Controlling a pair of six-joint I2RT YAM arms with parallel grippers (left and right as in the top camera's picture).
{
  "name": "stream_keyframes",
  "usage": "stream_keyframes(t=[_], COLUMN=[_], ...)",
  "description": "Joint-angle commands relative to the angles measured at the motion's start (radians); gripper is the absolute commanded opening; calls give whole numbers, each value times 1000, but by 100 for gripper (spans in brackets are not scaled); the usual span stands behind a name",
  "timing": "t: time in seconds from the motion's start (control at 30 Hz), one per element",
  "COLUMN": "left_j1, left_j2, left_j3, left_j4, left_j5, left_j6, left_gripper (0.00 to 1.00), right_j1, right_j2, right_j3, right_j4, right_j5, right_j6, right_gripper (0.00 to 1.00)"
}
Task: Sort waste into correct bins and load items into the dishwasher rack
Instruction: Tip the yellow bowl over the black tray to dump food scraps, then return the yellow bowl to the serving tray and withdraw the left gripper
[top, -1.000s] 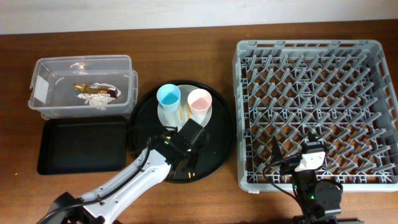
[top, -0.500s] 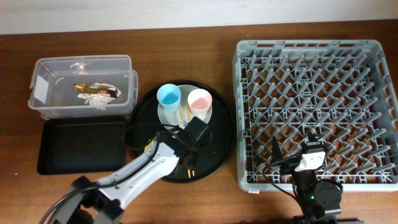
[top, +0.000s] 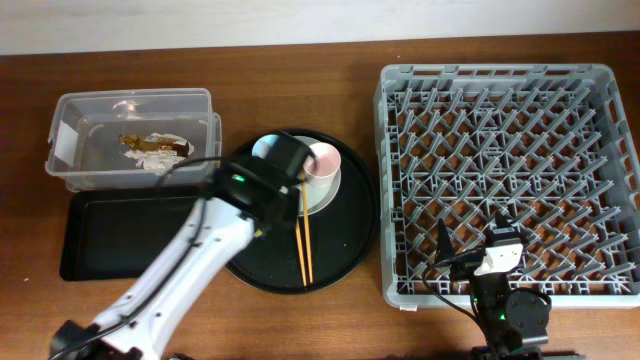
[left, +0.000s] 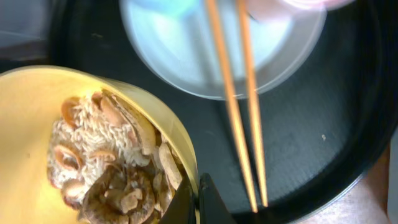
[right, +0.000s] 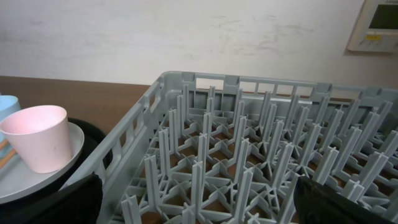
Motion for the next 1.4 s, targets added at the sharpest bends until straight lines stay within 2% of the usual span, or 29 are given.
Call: stream_keyframes(t=[0.0, 0.07, 0.13, 0.23, 0.3, 0.4, 0.5, 0.67, 0.9, 0.93, 1.03, 1.2, 1.27, 1.3, 1.37], left_j1=[243, 431, 747, 1062, 1180, 1309, 1382, 1489, 1497, 1497, 1497, 1497, 1497, 1497, 1497], left_j2=[-69, -72, -72, -72, -72, -72, -72, -72, -70, -54, -11, 74, 79, 78, 79], left_j3=[49, 49, 47, 15, -34, -195, -298, -417, -419, -419, -419, -419, -419, -419, -419], left_j4=[-34, -40, -38, 22, 96, 301, 461, 599, 616, 626, 636, 690, 690, 684, 742], left_j5=[193, 362, 629, 880, 1035, 1232, 1392, 1469, 1477, 1596, 1610, 1748, 1748, 1748, 1748], left_j6=[122, 203, 308, 337, 337, 336, 336, 290, 286, 284, 291, 287, 235, 161, 148], left_gripper=[0, 0, 0, 0, 0, 0, 0, 0, 0, 0, 0, 0, 0, 0, 0], right_j1=[-7, -7, -7, -7, -7, -7, -7, -7, -7, -7, -7, -7, -7, -7, -7], right_j2=[-6, -6, -6, -6, -6, -6, -6, -6, -6, -6, -6, -6, -6, -6, -6], right_j3=[-5, -5, -5, -5, -5, -5, -5, -5, -5, -5, -5, -5, -5, -5, -5], right_j4=[-4, -4, -4, -4, -4, -4, -4, -4, -4, -4, -3, -3, -3, -3, -3], right_j5=[-6, -6, -6, -6, -6, -6, -6, -6, -6, -6, -6, -6, -6, -6, -6], right_j6=[8, 8, 8, 8, 8, 8, 8, 8, 8, 8, 8, 8, 8, 8, 8], right_gripper=[98, 98, 98, 98, 98, 98, 98, 98, 99, 98, 98, 98, 98, 98, 98])
